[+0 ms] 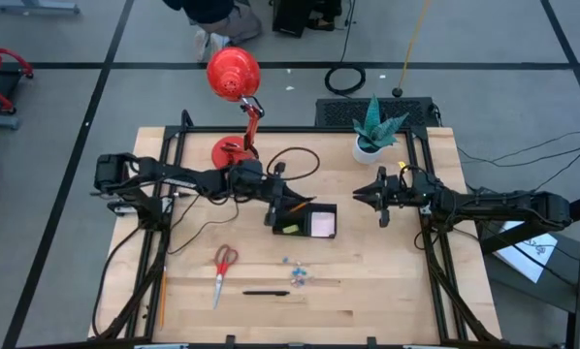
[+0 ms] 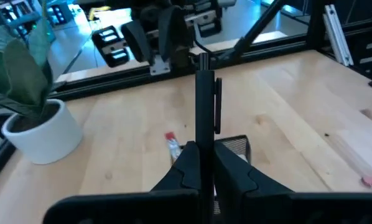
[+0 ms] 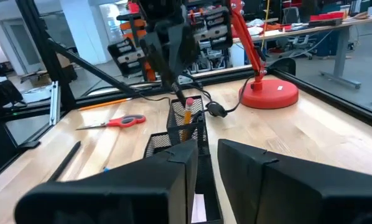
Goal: Pick and place office supplies into organizer
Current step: Put the black pen into the black desk organizer
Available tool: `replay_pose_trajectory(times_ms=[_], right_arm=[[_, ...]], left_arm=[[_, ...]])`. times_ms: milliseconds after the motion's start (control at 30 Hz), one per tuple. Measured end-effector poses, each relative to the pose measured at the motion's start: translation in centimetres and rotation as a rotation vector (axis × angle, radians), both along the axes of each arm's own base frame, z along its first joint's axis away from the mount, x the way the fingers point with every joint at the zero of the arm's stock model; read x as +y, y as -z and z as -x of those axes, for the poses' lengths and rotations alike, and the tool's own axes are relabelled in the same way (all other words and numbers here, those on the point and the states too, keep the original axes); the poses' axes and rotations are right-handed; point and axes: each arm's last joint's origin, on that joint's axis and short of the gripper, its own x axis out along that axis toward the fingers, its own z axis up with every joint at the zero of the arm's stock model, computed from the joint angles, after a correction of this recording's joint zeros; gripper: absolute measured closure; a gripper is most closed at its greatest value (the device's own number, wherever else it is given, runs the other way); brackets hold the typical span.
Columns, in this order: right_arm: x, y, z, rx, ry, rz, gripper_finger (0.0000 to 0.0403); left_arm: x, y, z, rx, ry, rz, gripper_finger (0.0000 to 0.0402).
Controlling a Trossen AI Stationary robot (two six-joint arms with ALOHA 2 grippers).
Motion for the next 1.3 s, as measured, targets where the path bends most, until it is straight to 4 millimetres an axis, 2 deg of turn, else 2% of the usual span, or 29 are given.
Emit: replay_pose_trajectory(times_ms=[233,433,733,900,1067,1300], right_arm=[[-0.2,0.0,0.0,0.000,0.058,0.002,0.0344],[-0.2,0.0,0.0,0.001,0.076,0.003,0.0344],[-0.2,0.0,0.0,0.000,0.075,0.003,0.0344],[-0.2,-0.1,0.0,-0.013,0.075,-0.007,0.0344],[-0.2,-0.4,0.0,-0.039,0.075,-0.014,0.0344],[-0.2,-0.4,0.0,-0.045,0.075,-0.028,0.0344]], left_arm=[[0.3,1.3,0.7,0.029,-0.052,-0.024,0.0381],[0.6,2.0,1.6,-0.027,-0.124,0.095,0.0392],[-0.7,3.6,2.8,-0.054,-0.266,0.162,0.0383],[-1.5,3.4,2.8,-0.086,-0.289,0.179,0.0390],[-1.7,4.5,2.5,-0.065,-0.344,0.191,0.0381],[-1.9,6.0,2.0,-0.061,-0.418,0.202,0.0390]])
